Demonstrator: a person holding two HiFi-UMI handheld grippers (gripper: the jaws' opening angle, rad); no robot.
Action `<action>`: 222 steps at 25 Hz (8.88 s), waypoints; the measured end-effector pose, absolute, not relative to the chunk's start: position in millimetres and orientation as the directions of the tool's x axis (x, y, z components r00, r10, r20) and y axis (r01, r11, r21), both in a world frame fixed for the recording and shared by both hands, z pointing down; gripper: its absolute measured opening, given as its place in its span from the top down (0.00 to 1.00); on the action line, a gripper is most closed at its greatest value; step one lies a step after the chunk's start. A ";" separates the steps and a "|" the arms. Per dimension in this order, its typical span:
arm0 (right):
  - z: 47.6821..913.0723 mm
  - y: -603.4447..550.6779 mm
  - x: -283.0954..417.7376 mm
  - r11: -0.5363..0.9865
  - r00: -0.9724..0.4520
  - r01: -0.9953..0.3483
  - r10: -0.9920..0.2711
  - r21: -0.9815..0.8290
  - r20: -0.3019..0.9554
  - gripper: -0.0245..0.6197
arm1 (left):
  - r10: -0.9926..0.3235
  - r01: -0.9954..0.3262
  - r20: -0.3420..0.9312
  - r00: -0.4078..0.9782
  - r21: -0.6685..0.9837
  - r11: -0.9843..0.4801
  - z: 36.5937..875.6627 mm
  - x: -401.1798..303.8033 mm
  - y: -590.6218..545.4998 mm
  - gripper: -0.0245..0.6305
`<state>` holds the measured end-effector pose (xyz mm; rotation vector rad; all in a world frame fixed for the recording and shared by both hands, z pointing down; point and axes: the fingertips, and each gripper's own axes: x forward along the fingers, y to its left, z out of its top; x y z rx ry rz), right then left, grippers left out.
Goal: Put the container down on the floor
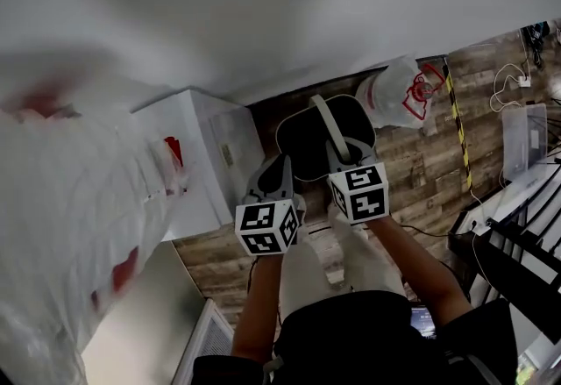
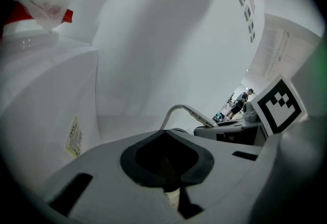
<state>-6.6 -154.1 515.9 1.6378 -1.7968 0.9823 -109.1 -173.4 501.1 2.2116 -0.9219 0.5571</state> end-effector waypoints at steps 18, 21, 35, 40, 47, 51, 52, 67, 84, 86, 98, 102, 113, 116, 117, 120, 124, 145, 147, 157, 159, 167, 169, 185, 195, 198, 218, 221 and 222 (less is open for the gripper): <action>606.4 -132.0 -4.2 -0.074 -0.158 -0.970 -0.533 -0.232 0.831 0.91 | -0.357 -0.713 0.645 0.676 0.449 -0.539 588.5 -89.2 -143.4 0.94; 621.2 -130.2 -6.4 -0.083 -0.167 -0.966 -0.525 -0.246 0.834 0.91 | -0.354 -0.712 0.647 0.676 0.448 -0.541 593.8 -89.0 -143.2 0.94; 681.4 -107.6 -4.4 -0.125 -0.169 -0.959 -0.470 -0.255 0.866 0.91 | -0.308 -0.716 0.679 0.666 0.466 -0.520 650.7 -82.5 -125.4 0.94; 703.4 -99.5 -3.7 -0.117 -0.160 -0.966 -0.438 -0.232 0.885 0.91 | -0.301 -0.719 0.685 0.664 0.473 -0.510 667.1 -84.0 -123.6 0.94; 731.1 -90.9 -3.2 -0.107 -0.148 -0.973 -0.397 -0.205 0.906 0.91 | -0.270 -0.739 0.723 0.636 0.470 -0.482 708.1 -92.9 -116.7 0.94; 745.7 -86.2 -6.2 -0.108 -0.154 -0.972 -0.373 -0.208 0.915 0.91 | -0.232 -0.754 0.751 0.618 0.481 -0.448 734.8 -96.2 -105.2 0.94; 749.6 -85.3 -7.5 -0.109 -0.157 -0.972 -0.366 -0.209 0.917 0.91 | -0.221 -0.755 0.757 0.615 0.485 -0.441 740.5 -96.4 -102.1 0.94; 797.9 -91.8 -9.3 -0.042 -0.103 -0.992 -0.305 -0.121 0.947 0.91 | -0.159 -0.759 0.784 0.600 0.495 -0.422 782.0 -101.4 -92.0 0.94; 852.5 -88.7 0.6 -0.080 -0.109 -0.988 -0.216 -0.129 0.970 0.91 | -0.163 -0.774 0.791 0.590 0.497 -0.394 814.5 -107.2 -94.8 0.94; 857.3 -87.9 -0.1 -0.085 -0.110 -0.988 -0.220 -0.132 0.969 0.91 | -0.162 -0.771 0.789 0.592 0.497 -0.398 817.9 -104.9 -95.0 0.94; 886.4 -114.5 -6.7 -0.066 -0.117 -0.988 -0.276 -0.140 0.954 0.91 | -0.198 -0.784 0.782 0.590 0.497 -0.372 842.8 -108.0 -108.3 0.94; 895.9 -131.8 -5.3 -0.062 -0.114 -0.988 -0.304 -0.139 0.946 0.91 | -0.209 -0.780 0.777 0.594 0.492 -0.387 851.9 -103.6 -117.7 0.94; 908.9 -171.0 0.1 -0.039 -0.103 -0.991 -0.354 -0.125 0.929 0.91 | -0.244 -0.787 0.772 0.586 0.472 -0.397 872.0 -102.3 -149.0 0.94; 913.5 -179.0 -0.9 -0.035 -0.101 -0.992 -0.360 -0.122 0.927 0.91 | -0.257 -0.790 0.770 0.584 0.468 -0.395 874.8 -105.1 -156.9 0.94; 915.0 -181.1 -1.3 -0.035 -0.101 -0.992 -0.362 -0.121 0.927 0.91 | -0.261 -0.791 0.769 0.583 0.466 -0.396 876.1 -106.1 -158.8 0.94; 919.7 -186.3 -1.6 -0.035 -0.100 -0.992 -0.371 -0.121 0.923 0.91 | -0.270 -0.794 0.769 0.580 0.461 -0.396 881.0 -108.3 -162.9 0.94; 927.0 -193.1 -1.1 -0.036 -0.099 -0.992 -0.383 -0.122 0.918 0.91 | -0.277 -0.797 0.767 0.578 0.459 -0.393 889.3 -108.7 -165.8 0.94; 957.4 -211.0 -16.0 -0.021 -0.111 -0.991 -0.426 -0.132 0.898 0.91 | -0.274 -0.808 0.782 0.561 0.444 -0.387 924.4 -115.0 -173.4 0.94; 958.0 -208.5 -16.3 -0.022 -0.109 -0.991 -0.425 -0.131 0.898 0.91 | -0.269 -0.808 0.784 0.559 0.444 -0.387 925.7 -115.3 -171.2 0.94; 963.9 -192.6 -11.2 -0.057 -0.108 -0.988 -0.403 -0.142 0.909 0.91 | -0.242 -0.802 0.791 0.562 0.451 -0.391 928.5 -109.0 -159.1 0.94; 965.1 -188.8 -9.8 -0.061 -0.109 -0.988 -0.395 -0.144 0.912 0.91 | -0.235 -0.803 0.794 0.560 0.450 -0.391 929.5 -108.2 -156.3 0.94; 971.5 -170.6 4.8 -0.085 -0.110 -0.985 -0.374 -0.153 0.921 0.91 | -0.229 -0.795 0.793 0.564 0.446 -0.411 927.5 -95.7 -151.4 0.94; 972.2 -168.6 8.2 -0.088 -0.115 -0.984 -0.373 -0.158 0.921 0.91 | -0.229 -0.794 0.793 0.565 0.446 -0.413 926.8 -92.5 -150.6 0.94; 995.1 -153.2 63.6 -0.111 -0.110 -0.981 -0.364 -0.160 0.925 0.91 | -0.113 -0.728 0.795 0.597 0.476 -0.493 953.8 -28.4 -121.9 0.94; 1021.0 -140.3 93.9 -0.160 -0.089 -0.975 -0.348 -0.152 0.933 0.83 | -0.064 -0.695 0.801 0.596 0.474 -0.541 976.2 -2.6 -120.8 0.94; 1029.1 -135.3 100.4 -0.195 -0.091 -0.967 -0.336 -0.164 0.938 0.81 | -0.062 -0.681 0.794 0.604 0.474 -0.558 978.3 7.4 -127.3 0.94; 1058.1 -106.7 120.2 -0.313 -0.078 -0.934 -0.291 -0.172 0.954 0.77 | -0.012 -0.629 0.787 0.617 0.483 -0.609 991.4 27.8 -131.3 0.94; 1057.6 -107.1 119.3 -0.316 -0.074 -0.933 -0.294 -0.170 0.953 0.77 | -0.008 -0.626 0.788 0.616 0.483 -0.612 991.7 25.9 -131.0 0.94; 1057.3 -107.4 119.3 -0.317 -0.073 -0.933 -0.295 -0.170 0.953 0.77 | -0.006 -0.623 0.787 0.617 0.484 -0.614 991.6 25.4 -131.1 0.94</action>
